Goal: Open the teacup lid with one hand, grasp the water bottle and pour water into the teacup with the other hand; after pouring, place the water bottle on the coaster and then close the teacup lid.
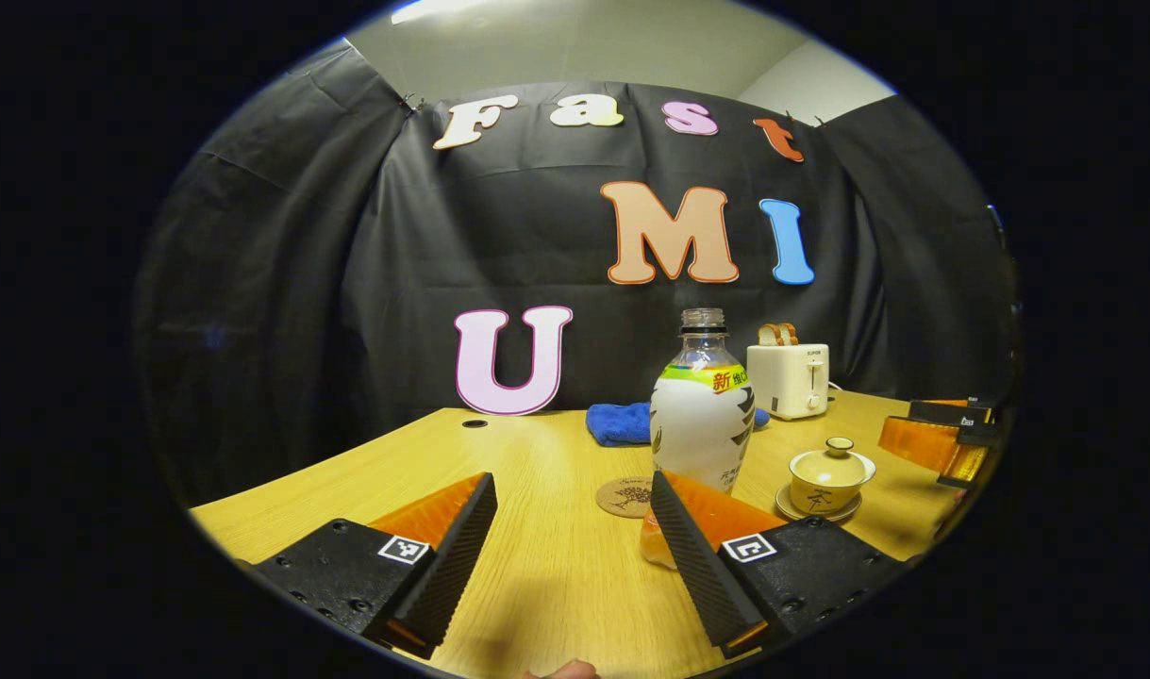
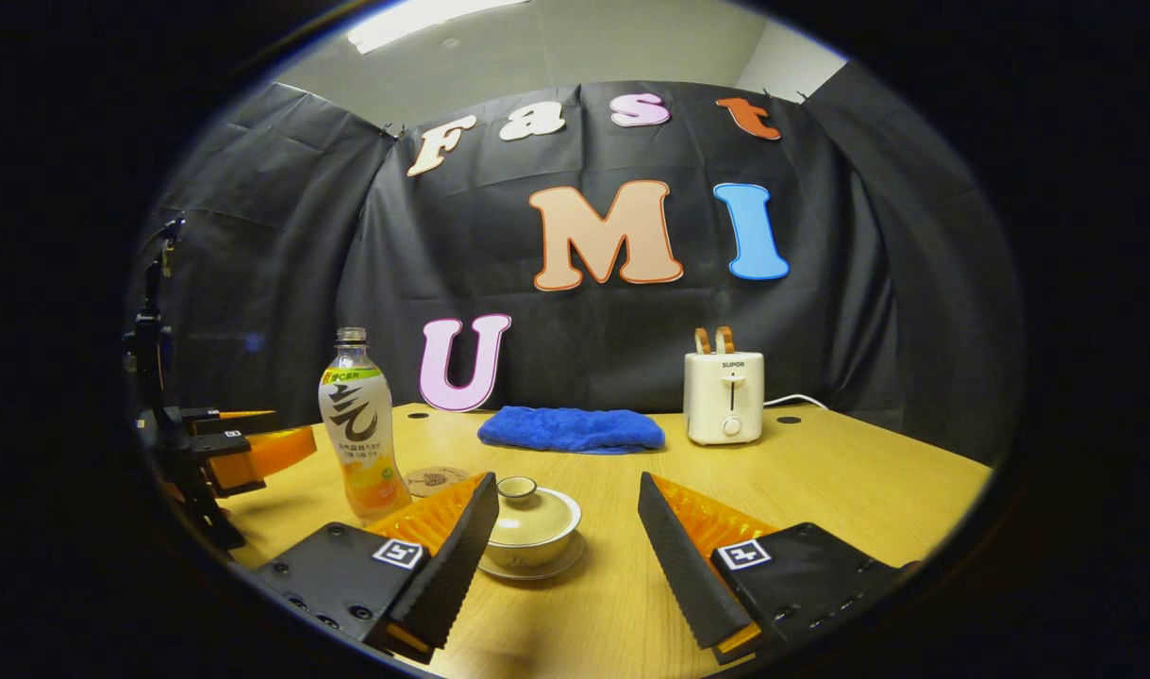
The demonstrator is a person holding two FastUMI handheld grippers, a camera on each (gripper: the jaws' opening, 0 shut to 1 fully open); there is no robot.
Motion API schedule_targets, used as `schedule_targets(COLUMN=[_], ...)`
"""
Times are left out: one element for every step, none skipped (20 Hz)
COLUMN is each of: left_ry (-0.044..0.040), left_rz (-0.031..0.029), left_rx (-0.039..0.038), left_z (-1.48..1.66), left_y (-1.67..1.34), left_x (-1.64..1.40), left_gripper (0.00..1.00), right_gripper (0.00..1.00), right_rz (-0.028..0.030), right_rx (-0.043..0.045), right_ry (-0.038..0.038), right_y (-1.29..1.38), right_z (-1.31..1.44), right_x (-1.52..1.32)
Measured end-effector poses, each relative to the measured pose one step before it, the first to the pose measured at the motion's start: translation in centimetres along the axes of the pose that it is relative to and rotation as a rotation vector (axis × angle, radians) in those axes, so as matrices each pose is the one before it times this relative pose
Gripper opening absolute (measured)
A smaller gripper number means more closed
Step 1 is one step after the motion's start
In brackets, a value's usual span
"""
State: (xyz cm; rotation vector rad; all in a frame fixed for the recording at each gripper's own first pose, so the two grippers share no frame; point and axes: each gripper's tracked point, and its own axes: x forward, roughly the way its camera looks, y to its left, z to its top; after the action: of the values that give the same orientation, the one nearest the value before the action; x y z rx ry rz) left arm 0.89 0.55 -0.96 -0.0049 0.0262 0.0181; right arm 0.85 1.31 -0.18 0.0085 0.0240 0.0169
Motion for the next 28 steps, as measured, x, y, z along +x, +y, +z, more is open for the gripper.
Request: schedule_targets(left_ry=[-0.00058, -0.00029, 0.00030, -0.00010, 0.00011, -0.00026, -0.00025, 0.00001, 0.00012, 0.00060, -0.00019, -0.00004, 0.00010, -0.00048, 0.00023, 0.00002, -0.00003, 0.00020, -0.00016, -0.00012, 0.00015, -0.00018, 0.00031, -0.00004, -0.00027, 0.00045, -0.00050, 0.00023], left_rz=[0.00009, 0.00014, 0.00008, -0.00002, 0.00001, -0.00006, 0.00008, -0.00002, -0.00008, 0.00003, 0.00011, 0.00002, 0.00016, 0.00000, 0.00003, -0.00009, 0.00000, 0.00001, -0.00006, -0.00005, 0.00006, 0.00001, 0.00011, 0.00009, -0.00002, 0.00004, -0.00018, 0.00006], left_rx=[-0.00031, 0.00006, -0.00010, -0.00013, -0.00015, -0.00011, -0.00004, 0.00002, -0.00050, -0.00033, -0.00018, -0.00020, 0.00017, 0.00018, 0.00012, -0.00015, -0.00017, 0.00012, -0.00014, 0.00012, -0.00001, -0.00029, -0.00016, 0.00002, -0.00013, 0.00037, -0.00033, -0.00009], left_z=[0.005, 0.013, -0.022, 0.040, -0.057, 0.004, -0.016, 0.010, -0.034, 0.022, -0.035, 0.046, -0.057, -0.016, 0.051, -0.004, -0.054, 0.011, 0.026, -0.014, -0.025, 0.009, -0.054, 0.010, 0.056, 0.029, -0.078, 0.034], left_y=[0.005, -0.006, -0.025, 0.024, -0.071, 0.038, 0.009, 0.017, -0.042, 0.049, -0.047, -0.032, 0.022, 0.043, -0.049, 0.013, -0.047, 0.042, -0.012, 0.009, -0.045, -0.007, -0.010, 0.024, 0.026, -0.035, 0.002, 0.026], left_x=[0.003, 0.045, -0.096, -0.034, 0.080, 0.027, -0.020, -0.006, 0.033, -0.035, -0.017, 0.000, 0.022, -0.050, 0.061, -0.001, -0.009, 0.041, -0.029, 0.018, 0.030, -0.027, -0.028, -0.037, 0.012, 0.028, 0.028, -0.006], left_gripper=[0.96, 0.96, 0.96, 0.96, 0.96, 0.96, 0.96, 0.96, 0.96, 0.96, 0.96, 0.96, 0.96, 0.96, 0.96, 0.96, 0.96, 0.96, 0.96, 0.96, 0.96, 0.96, 0.96, 0.96, 0.96, 0.96, 0.96, 0.96], right_gripper=[0.94, 0.94, 0.94, 0.96, 0.96, 0.94, 0.94, 0.94, 0.94, 0.94, 0.94, 0.94, 0.94, 0.94, 0.94, 0.94, 0.94, 0.94, 0.92, 0.90, 0.92, 0.84, 0.77, 0.67, 0.67, 0.71, 0.63, 0.54], right_rz=[0.00485, 0.00034, -0.00059, 0.00199, 0.00453, 0.00550, 0.00615, 0.00535, 0.00535, 0.00465, 0.00320, 0.00423, 0.00441, 0.00229, 0.00421, 0.00420, 0.00719, 0.00221, 0.00388, 0.00521, 0.00416, -0.00202, 0.00418, 0.00498, 0.00294, -0.00884, 0.00128, 0.00479], right_rx=[-0.00571, -0.01161, -0.01266, -0.00768, -0.00524, -0.00309, -0.00100, -0.00225, -0.00360, -0.00533, -0.00655, -0.00585, -0.00600, -0.00586, -0.00616, -0.00524, -0.00535, -0.00469, -0.00470, -0.00325, -0.00595, -0.00800, -0.00666, -0.00116, -0.00210, 0.00178, 0.00068, 0.00234], right_ry=[0.00611, 0.00255, -0.00321, -0.00362, 0.00262, 0.00675, 0.00349, 0.00568, 0.00679, 0.00624, 0.00922, 0.00807, 0.00844, 0.00452, 0.00620, 0.00525, 0.00504, 0.00778, 0.01069, 0.01206, 0.01099, 0.01013, 0.01130, 0.00159, -0.00445, -0.00513, 0.00196, 0.00256], right_y=[0.195, 0.088, 0.082, 0.114, 0.154, 0.211, 0.206, 0.287, 0.147, 0.217, 0.278, 0.158, 0.168, 0.143, 0.237, 0.157, 0.255, 0.012, 0.151, 0.133, 0.223, 0.013, 0.121, 0.014, 0.106, -0.185, 0.152, 0.061], right_z=[-0.120, 0.101, 0.257, 0.377, -0.046, 0.143, 0.054, 0.071, -0.190, -0.081, -0.100, -0.070, -0.194, -0.040, -0.142, -0.030, -0.148, -0.253, -0.251, -0.337, -0.372, -0.098, -0.406, -0.080, -0.139, 0.177, 0.180, 0.005], right_x=[0.101, 0.235, 0.269, 0.353, 0.235, 0.454, 0.295, 0.350, 0.315, 0.297, 0.283, 0.379, 0.202, 0.198, 0.308, 0.205, 0.197, 0.200, 0.162, 0.213, 0.062, 0.213, 0.263, -0.096, 0.041, -0.056, 0.107, 0.024])
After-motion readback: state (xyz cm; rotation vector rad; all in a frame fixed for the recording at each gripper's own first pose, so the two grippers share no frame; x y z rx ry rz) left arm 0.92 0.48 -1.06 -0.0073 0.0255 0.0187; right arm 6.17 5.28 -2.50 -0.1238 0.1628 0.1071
